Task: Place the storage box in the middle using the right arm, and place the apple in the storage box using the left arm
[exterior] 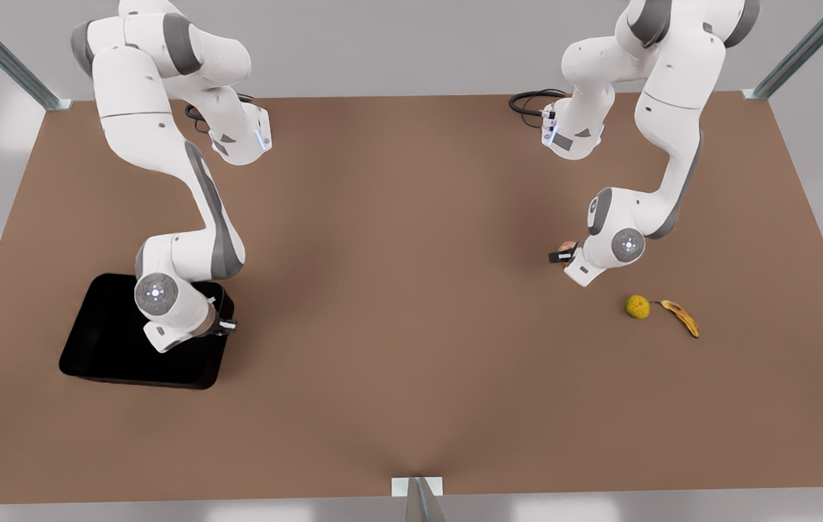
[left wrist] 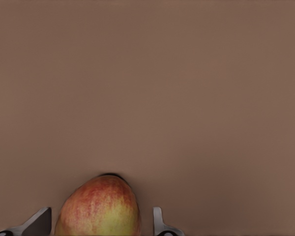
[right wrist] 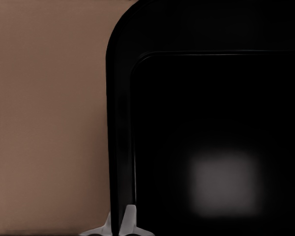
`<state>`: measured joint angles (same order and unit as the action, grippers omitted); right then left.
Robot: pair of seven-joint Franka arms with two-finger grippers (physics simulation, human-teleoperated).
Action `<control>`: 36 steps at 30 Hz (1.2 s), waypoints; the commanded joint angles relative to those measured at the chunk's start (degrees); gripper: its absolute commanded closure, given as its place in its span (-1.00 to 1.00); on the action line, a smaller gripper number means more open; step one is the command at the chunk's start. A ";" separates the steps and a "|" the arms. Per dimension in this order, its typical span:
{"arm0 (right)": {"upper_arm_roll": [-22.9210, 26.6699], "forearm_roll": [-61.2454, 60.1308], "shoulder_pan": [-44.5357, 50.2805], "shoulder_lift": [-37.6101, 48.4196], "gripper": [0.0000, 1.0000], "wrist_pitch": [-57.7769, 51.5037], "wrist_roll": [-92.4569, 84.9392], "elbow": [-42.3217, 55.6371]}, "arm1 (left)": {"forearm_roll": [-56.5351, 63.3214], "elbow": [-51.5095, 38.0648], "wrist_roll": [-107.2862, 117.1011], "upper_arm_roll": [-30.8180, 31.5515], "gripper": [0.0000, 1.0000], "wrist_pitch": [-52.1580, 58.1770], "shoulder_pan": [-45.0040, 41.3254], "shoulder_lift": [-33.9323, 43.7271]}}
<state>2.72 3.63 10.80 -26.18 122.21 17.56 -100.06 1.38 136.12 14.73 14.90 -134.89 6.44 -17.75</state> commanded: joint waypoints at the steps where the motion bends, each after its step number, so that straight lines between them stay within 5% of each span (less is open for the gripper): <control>1: 0.00 0.32 0.36 -0.01 0.57 -0.21 0.98 0.13 | 0.03 0.02 0.03 -0.05 -0.95 -0.02 -0.02 0.00; 11: -0.17 0.23 8.71 -0.01 0.57 -0.39 15.92 1.89 | 0.29 0.11 -0.14 -0.14 -0.93 -1.34 -0.02 -0.80; 12: -0.17 0.23 10.29 -0.01 0.57 -0.48 18.56 2.24 | 0.29 0.19 -0.23 -0.05 -0.80 -1.34 -0.02 -0.88; 20: -7.82 0.23 12.66 -1.33 0.57 -2.41 38.86 6.55 | 0.47 0.19 -0.50 -0.14 -0.57 -1.52 0.07 -0.97; 36: -13.89 0.15 23.56 -14.86 0.57 3.12 72.52 24.92 | 0.56 0.11 -0.50 -0.14 -0.56 -1.43 0.42 -0.97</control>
<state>-11.24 3.76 34.86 -41.48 126.69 90.97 -75.17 1.90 136.23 14.24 14.76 -136.32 6.86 -18.72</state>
